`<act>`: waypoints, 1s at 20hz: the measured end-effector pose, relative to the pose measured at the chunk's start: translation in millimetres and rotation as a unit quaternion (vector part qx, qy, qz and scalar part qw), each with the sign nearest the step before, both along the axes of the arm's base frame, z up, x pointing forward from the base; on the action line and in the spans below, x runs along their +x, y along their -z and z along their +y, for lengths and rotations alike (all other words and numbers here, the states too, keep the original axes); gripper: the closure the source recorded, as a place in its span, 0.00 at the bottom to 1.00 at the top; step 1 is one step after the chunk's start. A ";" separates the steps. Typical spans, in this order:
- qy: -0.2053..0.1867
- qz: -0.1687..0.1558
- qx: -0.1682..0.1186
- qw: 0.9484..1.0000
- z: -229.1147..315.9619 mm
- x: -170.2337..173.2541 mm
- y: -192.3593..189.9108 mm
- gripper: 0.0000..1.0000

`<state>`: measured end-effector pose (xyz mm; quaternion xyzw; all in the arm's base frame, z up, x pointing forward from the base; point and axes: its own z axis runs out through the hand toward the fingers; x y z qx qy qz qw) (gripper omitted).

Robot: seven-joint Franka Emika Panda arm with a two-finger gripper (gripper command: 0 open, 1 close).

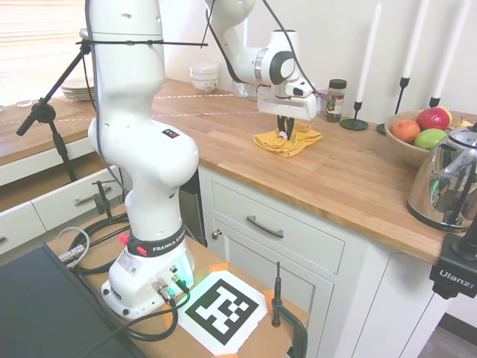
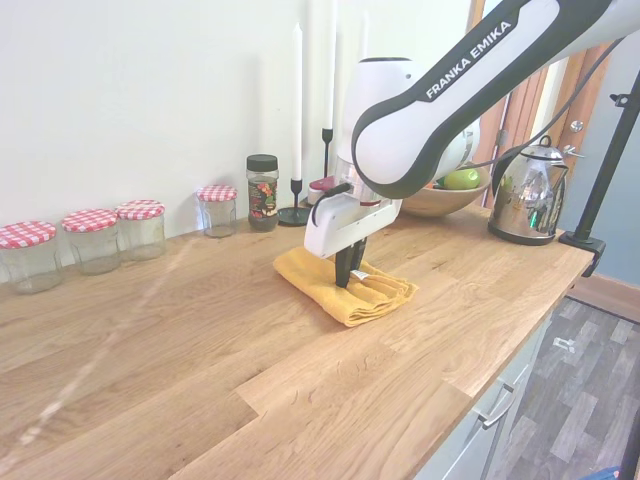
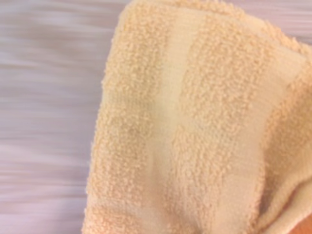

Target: Wipe the counter

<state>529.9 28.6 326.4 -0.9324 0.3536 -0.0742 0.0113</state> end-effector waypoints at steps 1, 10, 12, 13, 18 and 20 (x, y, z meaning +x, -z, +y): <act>-0.003 0.000 0.001 1.000 16.9 -0.7 0.2 1.00; -0.029 0.003 -0.005 1.000 127.6 10.3 0.1 1.00; -0.034 0.008 -0.011 0.999 145.3 15.9 -0.2 1.00; -0.035 0.009 -0.013 0.999 157.5 18.4 -0.2 1.00; -0.052 0.001 -0.027 0.998 215.8 14.6 -0.5 1.00; -0.054 0.001 -0.030 0.998 223.1 13.4 -0.5 1.00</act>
